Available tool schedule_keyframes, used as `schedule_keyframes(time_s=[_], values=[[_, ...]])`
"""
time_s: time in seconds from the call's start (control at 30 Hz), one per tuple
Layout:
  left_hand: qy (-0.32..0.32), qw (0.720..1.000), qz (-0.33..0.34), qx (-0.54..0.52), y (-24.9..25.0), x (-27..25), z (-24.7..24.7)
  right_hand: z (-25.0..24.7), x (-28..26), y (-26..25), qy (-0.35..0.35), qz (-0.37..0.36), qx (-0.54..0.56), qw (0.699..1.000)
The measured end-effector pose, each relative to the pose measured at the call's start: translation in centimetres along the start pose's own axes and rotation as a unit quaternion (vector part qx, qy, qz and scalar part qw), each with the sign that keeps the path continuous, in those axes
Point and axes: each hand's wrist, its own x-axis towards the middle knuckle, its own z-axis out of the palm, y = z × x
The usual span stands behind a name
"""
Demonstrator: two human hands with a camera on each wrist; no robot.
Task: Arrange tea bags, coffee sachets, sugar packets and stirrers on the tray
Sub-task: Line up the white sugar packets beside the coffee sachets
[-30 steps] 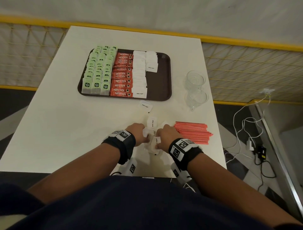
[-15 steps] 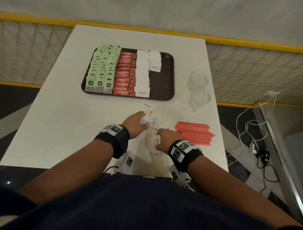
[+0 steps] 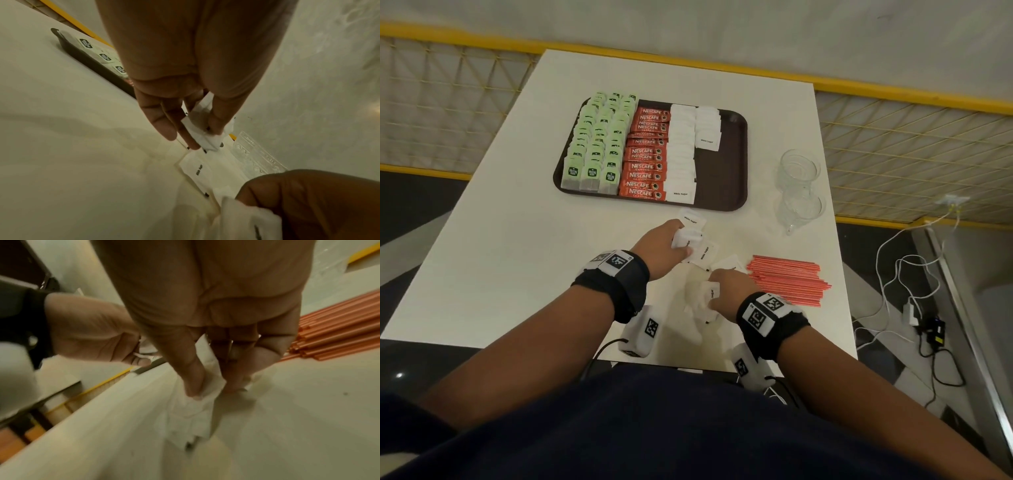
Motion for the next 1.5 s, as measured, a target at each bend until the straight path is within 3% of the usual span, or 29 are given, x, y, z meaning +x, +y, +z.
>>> schedule_keyframes(time_s=[0.1, 0.2, 0.33, 0.5, 0.63, 0.8, 0.93, 1.03, 1.1, 1.2, 1.37, 1.5], values=[[-0.027, 0.999, -0.013, 0.01, 0.0, -0.1, 0.0, -1.8, 0.1, 0.6, 0.014, 0.018, 0.092, 0.996], [-0.051, 0.994, -0.042, -0.085, 0.3, -0.3, -0.1, -4.0, 0.1, 0.8, 0.022, 0.002, 0.228, 0.973], [-0.063, 0.964, -0.043, -0.255, 2.1, -0.6, -0.6, -6.1, 0.3, 0.4, 0.041, -0.037, 0.307, 0.95], [-0.025, 0.917, -0.083, -0.39, 3.2, 0.0, -2.7, -7.2, 2.1, -1.2, 0.073, -0.065, 0.323, 0.941], [-0.04, 0.951, -0.04, -0.304, 2.6, 1.0, -4.7, -7.8, 3.9, -3.2, 0.091, -0.088, 0.322, 0.938], [-0.013, 0.957, -0.03, -0.289, 1.3, 3.2, -7.1, -9.4, 6.5, -5.0, 0.076, -0.107, 0.293, 0.947], [-0.029, 0.977, -0.011, -0.213, 0.4, 5.7, -9.2, -12.1, 9.5, -5.5, 0.115, -0.11, 0.23, 0.96], [-0.043, 0.984, 0.009, -0.174, -0.1, 8.1, -10.6, -13.9, 11.8, -5.8, 0.083, -0.1, 0.177, 0.976], [-0.047, 0.985, 0.014, -0.165, -0.3, 9.8, -11.5, -14.8, 13.4, -5.8, 0.062, -0.079, 0.202, 0.974], [-0.036, 0.977, 0.005, -0.209, -0.5, 12.4, -12.5, -15.7, 15.9, -4.7, 0.055, -0.038, 0.296, 0.953], [-0.003, 0.963, -0.023, -0.27, -1.5, 16.6, -13.8, -16.3, 20.9, -1.7, 0.173, 0.071, 0.452, 0.872], [-0.002, 0.956, -0.046, -0.291, -2.3, 19.2, -13.8, -16.3, 24.9, -0.6, 0.192, 0.132, 0.438, 0.868]])
